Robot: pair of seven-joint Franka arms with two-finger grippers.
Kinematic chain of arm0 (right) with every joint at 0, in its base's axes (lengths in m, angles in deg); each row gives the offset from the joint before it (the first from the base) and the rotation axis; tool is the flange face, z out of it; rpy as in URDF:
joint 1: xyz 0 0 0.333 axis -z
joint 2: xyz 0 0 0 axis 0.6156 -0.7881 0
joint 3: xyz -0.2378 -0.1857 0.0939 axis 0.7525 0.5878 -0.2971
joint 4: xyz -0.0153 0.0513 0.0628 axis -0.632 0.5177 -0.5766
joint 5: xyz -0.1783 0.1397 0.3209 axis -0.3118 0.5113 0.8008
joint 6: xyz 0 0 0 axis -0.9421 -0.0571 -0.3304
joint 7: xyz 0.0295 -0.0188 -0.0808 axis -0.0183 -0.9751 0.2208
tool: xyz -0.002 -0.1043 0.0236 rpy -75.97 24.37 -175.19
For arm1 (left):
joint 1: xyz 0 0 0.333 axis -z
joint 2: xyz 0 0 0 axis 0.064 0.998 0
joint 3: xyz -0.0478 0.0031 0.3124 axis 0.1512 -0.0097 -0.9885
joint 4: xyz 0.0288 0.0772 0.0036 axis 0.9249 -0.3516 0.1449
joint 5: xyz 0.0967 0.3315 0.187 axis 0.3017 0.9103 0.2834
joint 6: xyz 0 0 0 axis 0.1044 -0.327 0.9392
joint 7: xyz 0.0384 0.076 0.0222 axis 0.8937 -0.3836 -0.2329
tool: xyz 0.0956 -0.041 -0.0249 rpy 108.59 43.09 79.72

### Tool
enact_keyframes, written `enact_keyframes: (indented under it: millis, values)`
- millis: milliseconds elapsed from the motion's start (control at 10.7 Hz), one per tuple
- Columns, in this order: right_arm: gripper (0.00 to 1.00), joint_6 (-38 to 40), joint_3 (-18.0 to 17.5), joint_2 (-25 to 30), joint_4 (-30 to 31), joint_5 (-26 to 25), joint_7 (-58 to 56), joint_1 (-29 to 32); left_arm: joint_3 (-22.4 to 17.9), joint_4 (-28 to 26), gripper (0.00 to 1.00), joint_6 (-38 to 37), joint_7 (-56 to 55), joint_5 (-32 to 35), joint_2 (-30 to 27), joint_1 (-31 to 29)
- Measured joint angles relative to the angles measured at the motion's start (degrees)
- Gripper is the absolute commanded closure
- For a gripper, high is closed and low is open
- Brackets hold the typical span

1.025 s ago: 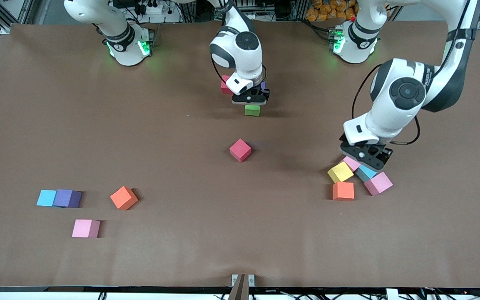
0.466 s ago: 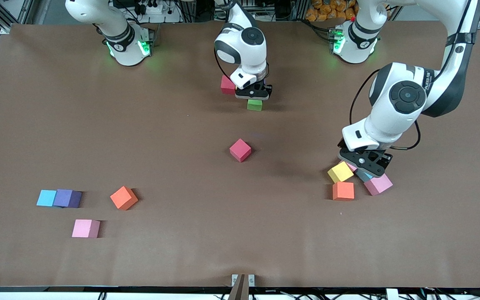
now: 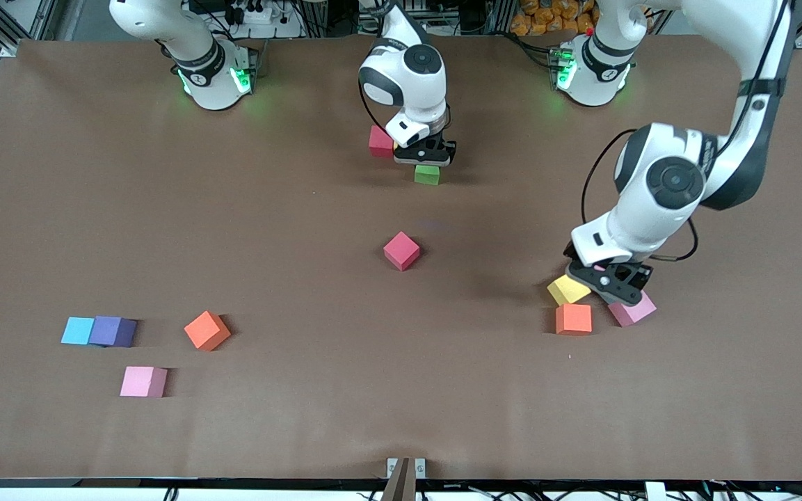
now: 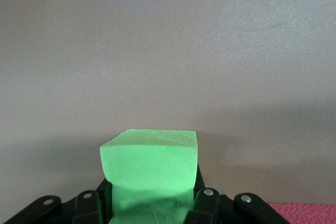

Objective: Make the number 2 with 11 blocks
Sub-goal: 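Move the right gripper to the loose pink cube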

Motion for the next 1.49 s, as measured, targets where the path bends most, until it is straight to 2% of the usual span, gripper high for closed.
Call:
enact_keyframes:
  millis: [745, 1118, 1491]
  values:
    - [0.00, 0.3, 1.4, -0.1, -1.0, -0.1, -1.3, 1.3, -0.3, 0.0, 0.00, 0.5, 2.8, 0.0, 3.2, -0.1]
    - [0.00, 6.2, 1.8, 4.0, -2.1, -0.1, -10.9, 7.1, -0.6, 1.0, 0.00, 0.6, -2.0, -2.0, 5.1, -0.2]
    - [0.00, 10.5, 2.1, 9.0, -2.2, -0.1, -26.5, 17.7, -0.6, 3.4, 0.00, 0.8, -14.1, -3.7, 8.1, 0.1]
